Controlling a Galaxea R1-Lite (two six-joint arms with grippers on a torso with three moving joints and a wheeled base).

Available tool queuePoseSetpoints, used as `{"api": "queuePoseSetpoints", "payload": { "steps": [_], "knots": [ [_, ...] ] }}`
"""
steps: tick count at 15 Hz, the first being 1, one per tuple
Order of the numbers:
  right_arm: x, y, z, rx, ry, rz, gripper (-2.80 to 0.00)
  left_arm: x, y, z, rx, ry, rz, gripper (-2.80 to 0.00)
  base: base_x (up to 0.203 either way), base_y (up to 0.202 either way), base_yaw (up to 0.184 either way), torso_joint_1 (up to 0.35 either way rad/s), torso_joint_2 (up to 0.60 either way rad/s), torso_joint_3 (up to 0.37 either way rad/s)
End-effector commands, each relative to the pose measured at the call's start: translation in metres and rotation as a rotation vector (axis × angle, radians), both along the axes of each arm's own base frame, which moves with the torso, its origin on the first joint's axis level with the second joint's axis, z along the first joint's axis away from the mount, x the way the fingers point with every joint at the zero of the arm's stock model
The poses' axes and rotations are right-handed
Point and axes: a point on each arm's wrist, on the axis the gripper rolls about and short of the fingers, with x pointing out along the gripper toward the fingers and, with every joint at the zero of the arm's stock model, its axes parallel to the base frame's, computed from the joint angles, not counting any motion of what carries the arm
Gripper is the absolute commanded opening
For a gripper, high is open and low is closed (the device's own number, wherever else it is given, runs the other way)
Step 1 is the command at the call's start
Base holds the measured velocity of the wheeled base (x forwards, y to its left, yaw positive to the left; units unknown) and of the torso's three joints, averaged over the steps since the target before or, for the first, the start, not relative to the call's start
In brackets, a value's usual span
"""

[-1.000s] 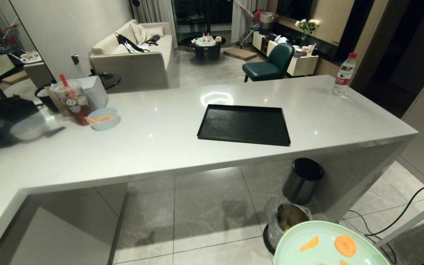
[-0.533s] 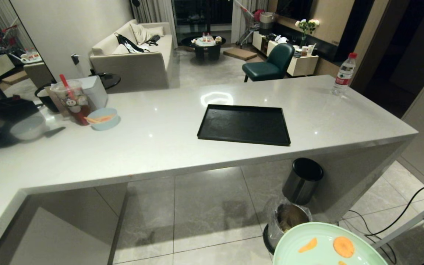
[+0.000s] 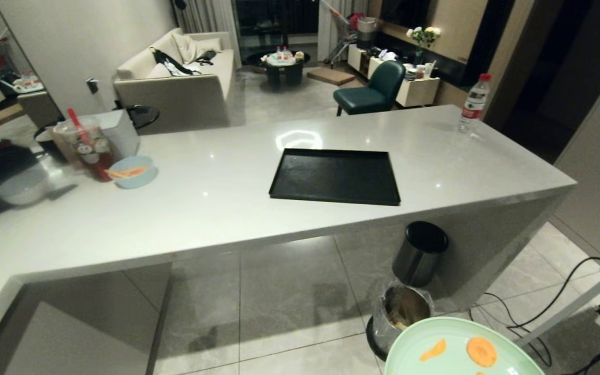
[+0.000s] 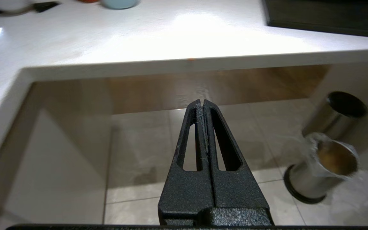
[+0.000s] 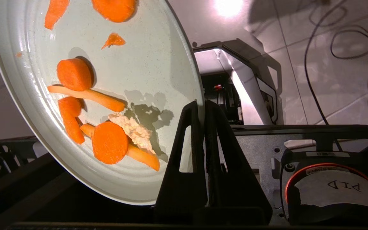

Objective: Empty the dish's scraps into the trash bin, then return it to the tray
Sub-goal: Move the plate over the trash can

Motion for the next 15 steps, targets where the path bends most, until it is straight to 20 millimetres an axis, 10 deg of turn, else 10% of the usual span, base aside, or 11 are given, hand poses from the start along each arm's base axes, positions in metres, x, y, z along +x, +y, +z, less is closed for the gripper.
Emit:
{"api": "queuePoseSetpoints", "payload": {
  "steps": [1,15],
  "knots": [
    [-0.0008,-0.0004,0.0001,0.001,0.001,-0.004,-2.80,0.0001,0.0000,0.0000,-0.001,0.001,0.000,-2.80,0.000,0.012,-0.166,0.001,0.00,0.001],
    [0.0009,0.0005,0.0020,0.003,-0.005,-0.002,-2.80,0.0001,0.0000,0.0000,-0.001,0.001,0.000,-2.80,-0.001,0.005,-0.100,0.001,0.00,0.002]
  ]
}}
